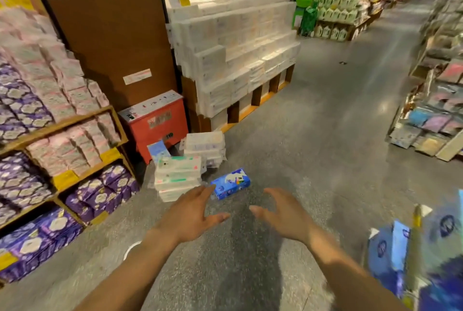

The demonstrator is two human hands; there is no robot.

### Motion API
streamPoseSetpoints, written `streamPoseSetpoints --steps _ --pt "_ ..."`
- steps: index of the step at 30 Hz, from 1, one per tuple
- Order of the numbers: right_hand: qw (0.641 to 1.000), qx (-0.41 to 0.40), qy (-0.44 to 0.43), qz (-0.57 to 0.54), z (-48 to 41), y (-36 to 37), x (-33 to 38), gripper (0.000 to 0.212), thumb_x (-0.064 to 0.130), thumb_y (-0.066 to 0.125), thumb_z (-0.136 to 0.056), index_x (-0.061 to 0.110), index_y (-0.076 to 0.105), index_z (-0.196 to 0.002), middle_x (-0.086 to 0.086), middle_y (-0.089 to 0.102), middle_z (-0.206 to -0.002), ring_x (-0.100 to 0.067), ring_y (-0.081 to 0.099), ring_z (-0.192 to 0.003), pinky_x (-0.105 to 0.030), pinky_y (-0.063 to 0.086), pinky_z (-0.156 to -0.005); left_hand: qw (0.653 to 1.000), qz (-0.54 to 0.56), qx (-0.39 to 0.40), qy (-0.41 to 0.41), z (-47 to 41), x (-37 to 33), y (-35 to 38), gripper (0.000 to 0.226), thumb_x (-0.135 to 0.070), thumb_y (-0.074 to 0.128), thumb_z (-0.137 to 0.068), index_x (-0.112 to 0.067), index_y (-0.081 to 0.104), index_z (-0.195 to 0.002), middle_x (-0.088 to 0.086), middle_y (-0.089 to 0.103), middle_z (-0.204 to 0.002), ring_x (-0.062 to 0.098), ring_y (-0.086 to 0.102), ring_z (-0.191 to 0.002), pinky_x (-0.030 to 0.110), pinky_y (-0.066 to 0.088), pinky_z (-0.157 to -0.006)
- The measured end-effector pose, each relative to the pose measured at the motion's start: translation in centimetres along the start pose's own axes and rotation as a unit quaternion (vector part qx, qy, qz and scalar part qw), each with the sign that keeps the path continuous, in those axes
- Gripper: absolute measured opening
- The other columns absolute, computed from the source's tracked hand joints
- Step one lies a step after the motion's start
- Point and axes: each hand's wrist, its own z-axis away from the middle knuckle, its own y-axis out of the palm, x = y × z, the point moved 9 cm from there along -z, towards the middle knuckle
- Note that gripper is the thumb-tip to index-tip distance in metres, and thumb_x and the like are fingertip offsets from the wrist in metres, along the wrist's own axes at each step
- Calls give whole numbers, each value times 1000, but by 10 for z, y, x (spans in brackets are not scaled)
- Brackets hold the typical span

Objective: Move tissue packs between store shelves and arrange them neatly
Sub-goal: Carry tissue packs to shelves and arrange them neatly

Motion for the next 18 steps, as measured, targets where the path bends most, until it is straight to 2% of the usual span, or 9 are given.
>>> streamPoseSetpoints --steps 3,6,7,8,9,10,12,14,18 --pt "1000 3 -2 6 -73 -19 -4 80 65 56 -92 20 35 -155 -3 38 -159 -21 36 -145 -33 31 -114 1000 22 1 23 -76 6 -11 123 -102 18 -59 -29 21 -159 3 29 -163 23 30 -147 31 26 -117" --pt "1000 9 7 7 -158 -33 -8 72 60 56 -95 23 36 -154 -1 36 -160 -21 35 -145 -32 31 -113 998 45 -11 50 -158 17 -24 84 -73 55 -83 -29 35 -153 0 45 -153 20 43 -136 23 32 -103" --pt "1000 10 15 11 -190 -37 -12 75 62 55 -95 22 35 -155 -1 33 -162 -21 33 -147 -32 30 -114 997 45 -17 56 -189 26 -28 76 -66 59 -88 -28 39 -151 -1 48 -149 19 46 -132 23 34 -100" --pt "1000 9 26 14 -222 -42 -16 79 64 54 -94 21 32 -156 -1 30 -164 -21 31 -148 -33 29 -116 998 43 -7 51 -222 38 -26 77 -69 57 -87 -27 40 -150 0 49 -147 19 47 -129 25 36 -99" --pt "999 8 38 14 -252 -48 -20 83 66 54 -92 21 31 -158 -2 28 -165 -22 28 -150 -35 28 -118 998 40 8 45 -255 51 -25 89 -81 48 -82 -25 38 -151 0 48 -148 20 48 -129 27 38 -101" --pt "999 6 48 16 -281 -55 -22 85 68 54 -91 21 29 -158 -2 27 -166 -22 26 -151 -37 27 -120 998 36 21 37 -286 62 -25 108 -94 34 -72 -24 33 -154 1 45 -151 21 47 -130 30 39 -103" --pt "998 10 64 19 -331 -69 -27 86 68 53 -91 22 28 -159 -2 25 -166 -22 25 -152 -38 26 -121 999 36 34 21 -344 82 -27 130 -104 11 -56 -23 27 -157 2 42 -153 23 45 -133 33 41 -104" --pt "997 15 72 24 -374 -86 -29 83 67 53 -93 23 28 -158 -1 24 -167 -22 24 -152 -38 25 -121 998 37 39 14 -393 93 -30 134 -106 5 -52 -24 29 -155 2 44 -152 23 46 -132 34 42 -103" --pt "997 20 79 18 -454 -111 -40 83 69 51 -92 23 30 -157 -1 27 -166 -22 25 -151 -38 24 -122 998 28 47 14 -476 111 -35 115 -101 16 -65 -26 34 -151 -1 48 -148 22 49 -128 36 44 -101"
